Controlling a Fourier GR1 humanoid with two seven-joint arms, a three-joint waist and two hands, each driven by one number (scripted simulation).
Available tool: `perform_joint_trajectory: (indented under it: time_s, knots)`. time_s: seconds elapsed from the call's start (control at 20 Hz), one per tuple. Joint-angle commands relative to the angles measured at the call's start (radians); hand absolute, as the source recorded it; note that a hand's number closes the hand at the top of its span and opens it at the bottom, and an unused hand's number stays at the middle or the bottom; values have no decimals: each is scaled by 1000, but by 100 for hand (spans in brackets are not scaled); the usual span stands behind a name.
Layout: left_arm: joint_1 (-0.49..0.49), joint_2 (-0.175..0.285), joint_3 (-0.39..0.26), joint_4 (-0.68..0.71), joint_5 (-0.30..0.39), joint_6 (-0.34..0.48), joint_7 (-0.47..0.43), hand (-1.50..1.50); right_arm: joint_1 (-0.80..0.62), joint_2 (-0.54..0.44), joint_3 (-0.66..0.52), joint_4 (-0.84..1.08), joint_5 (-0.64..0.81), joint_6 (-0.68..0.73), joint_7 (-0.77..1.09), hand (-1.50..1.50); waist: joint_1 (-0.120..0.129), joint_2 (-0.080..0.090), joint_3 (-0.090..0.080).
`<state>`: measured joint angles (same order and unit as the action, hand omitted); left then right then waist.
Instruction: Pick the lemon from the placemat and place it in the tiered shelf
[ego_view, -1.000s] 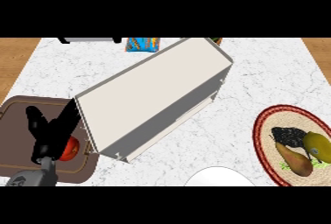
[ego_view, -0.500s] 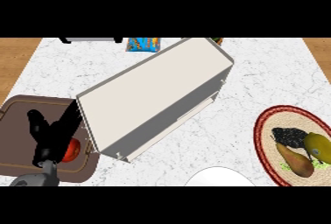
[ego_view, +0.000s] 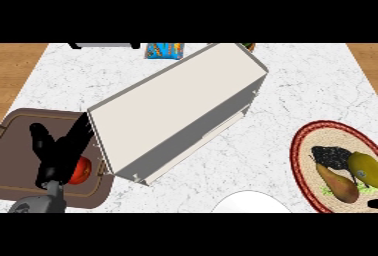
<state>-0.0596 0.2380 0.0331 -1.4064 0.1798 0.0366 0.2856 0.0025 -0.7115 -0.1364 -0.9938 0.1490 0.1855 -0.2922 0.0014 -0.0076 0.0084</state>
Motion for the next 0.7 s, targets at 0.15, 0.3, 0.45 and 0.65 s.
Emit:
perform_joint_trajectory:
  time_s: [0.15,0.3,0.45,0.65]
  knots:
    - [92,-22,-19,-34,-20,-15,25,0,-51,45,-29,75,45,-41,-56,-150,4,7,-8]
    - [17,-37,12,58,-15,-7,6,0,-71,71,-35,114,46,-35,-93,-150,-2,8,-8]
    - [23,-20,21,30,-9,-33,38,0,-126,85,-14,150,95,-48,-94,-150,1,8,-8]
    - [29,-48,-4,-5,-39,-7,50,0,-168,108,-23,299,122,-66,-215,-150,6,9,-7]
